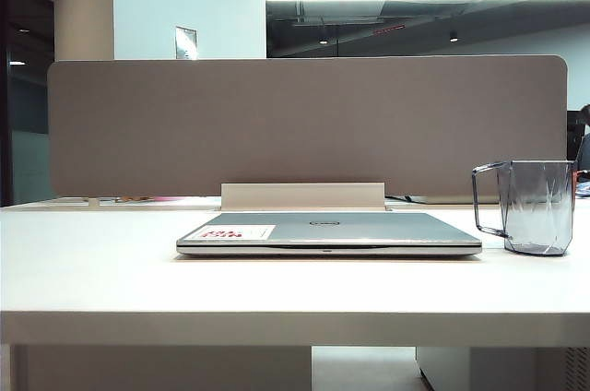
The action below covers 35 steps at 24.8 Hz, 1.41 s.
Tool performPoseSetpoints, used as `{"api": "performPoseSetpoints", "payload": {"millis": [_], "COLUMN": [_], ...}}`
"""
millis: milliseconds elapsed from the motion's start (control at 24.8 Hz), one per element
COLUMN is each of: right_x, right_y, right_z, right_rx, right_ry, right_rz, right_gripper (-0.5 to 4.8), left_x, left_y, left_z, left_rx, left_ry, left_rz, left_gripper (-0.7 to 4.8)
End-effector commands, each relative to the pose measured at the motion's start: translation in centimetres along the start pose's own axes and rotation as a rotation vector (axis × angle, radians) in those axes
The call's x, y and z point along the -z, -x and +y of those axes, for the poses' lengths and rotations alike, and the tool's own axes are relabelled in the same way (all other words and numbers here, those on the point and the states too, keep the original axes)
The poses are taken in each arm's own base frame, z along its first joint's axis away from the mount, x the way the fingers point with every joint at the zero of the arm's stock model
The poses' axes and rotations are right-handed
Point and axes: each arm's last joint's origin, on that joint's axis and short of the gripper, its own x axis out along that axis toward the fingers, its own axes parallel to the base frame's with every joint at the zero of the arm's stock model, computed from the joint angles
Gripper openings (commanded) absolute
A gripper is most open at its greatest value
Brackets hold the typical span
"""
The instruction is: Pick up the water cup and place it on the left side of the laptop.
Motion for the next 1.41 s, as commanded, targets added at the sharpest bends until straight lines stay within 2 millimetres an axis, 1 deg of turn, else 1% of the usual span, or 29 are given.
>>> {"api": "performPoseSetpoints", "payload": {"millis": [40,727,929,1131,1252,1414], "right_x": [0.10,0.10,0.11,0.06,0.19,0.65], "right_y": [-0.03,-0.03,-0.03,0.03,0.10,0.13], "right_z": [-0.03,0.00,0.18,0.51,0.77,0.78], "right_rx": [0.004,-0.005,-0.065,-0.178,-0.268,-0.285], "right_ry": [0.003,0.001,-0.001,-0.003,-0.079,-0.088], "right_rz": [-0.005,-0.005,0.001,0.012,0.044,0.095], "right_gripper": [-0.01,-0.01,-0.01,0.00,0.00,0.00], "left_x": [-0.18,-0.20,-0.22,-0.23,-0.24,-0.26], "left_y": [0.01,0.01,0.01,0.01,0.01,0.03], "left_z": [0.00,0.00,0.00,-0.01,-0.14,-0.31], "left_rx": [-0.003,-0.003,-0.002,0.004,0.046,0.106], "left_ry": [0.003,0.003,0.020,0.022,0.021,0.021], "left_rz": [-0.011,-0.013,-0.015,-0.016,-0.016,-0.018], "left_gripper": [-0.05,-0.05,-0.05,-0.05,-0.05,-0.06]}}
